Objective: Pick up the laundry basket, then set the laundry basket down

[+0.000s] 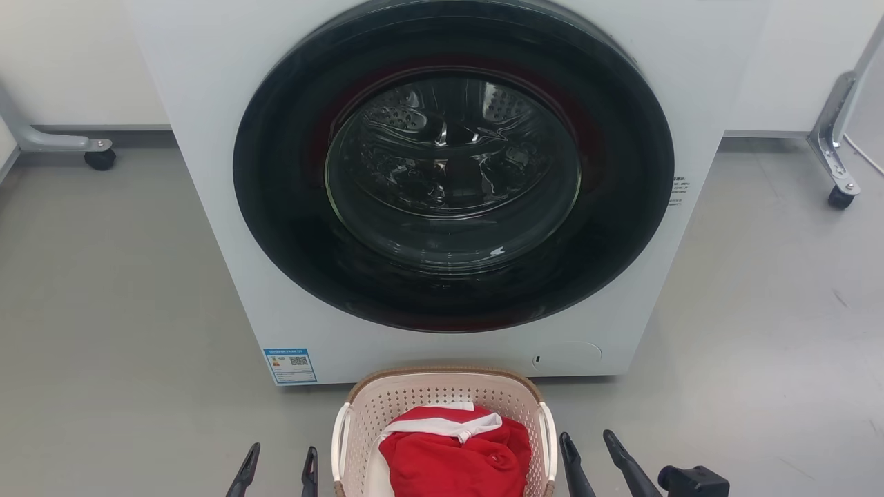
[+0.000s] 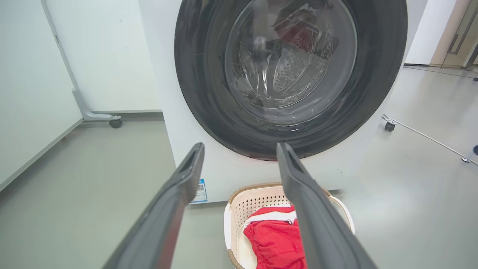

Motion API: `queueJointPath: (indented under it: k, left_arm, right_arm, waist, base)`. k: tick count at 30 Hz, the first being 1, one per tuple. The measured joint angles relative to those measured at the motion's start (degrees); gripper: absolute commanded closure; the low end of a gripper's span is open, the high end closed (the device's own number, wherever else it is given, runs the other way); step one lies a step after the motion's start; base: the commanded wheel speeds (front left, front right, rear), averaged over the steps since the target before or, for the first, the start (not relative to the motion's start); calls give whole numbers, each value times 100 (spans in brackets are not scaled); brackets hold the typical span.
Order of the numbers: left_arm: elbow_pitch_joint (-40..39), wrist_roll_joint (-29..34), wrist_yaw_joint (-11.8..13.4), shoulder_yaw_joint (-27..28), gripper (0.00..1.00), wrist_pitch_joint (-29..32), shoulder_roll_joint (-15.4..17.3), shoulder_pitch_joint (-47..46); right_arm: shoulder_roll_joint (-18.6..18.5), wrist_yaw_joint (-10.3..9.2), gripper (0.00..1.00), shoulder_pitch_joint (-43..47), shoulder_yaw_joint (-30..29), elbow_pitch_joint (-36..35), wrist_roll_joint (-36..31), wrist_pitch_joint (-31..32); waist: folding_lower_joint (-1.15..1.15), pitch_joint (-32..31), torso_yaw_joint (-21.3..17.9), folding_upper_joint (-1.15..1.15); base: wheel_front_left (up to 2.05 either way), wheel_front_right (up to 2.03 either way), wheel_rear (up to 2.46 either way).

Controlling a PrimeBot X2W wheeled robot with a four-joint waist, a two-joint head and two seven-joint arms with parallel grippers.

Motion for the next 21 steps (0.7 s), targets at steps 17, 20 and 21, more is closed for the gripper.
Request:
queueJointPath:
  k: [17,20,21]
  left_arm:
    - [-37,177,53,227,0,-121,-54,24]
    - [-37,98,53,281,0,-121,-92,38]
    - [-38,94,53,290,0,-121,-101,53]
  right_arm:
    - [1,-99,0,-13,-216,-147,-370,-107]
    - [1,-103,0,-13,-281,-186,-370,-107]
    - [1,-103,0,-12,-299,-189,-370,-107]
  waist:
    - [0,4,-23,0]
    - [0,4,-29,0]
    - [0,5,-31,0]
  base:
    - [0,0,0]
    - [0,0,0]
    - [0,0,0]
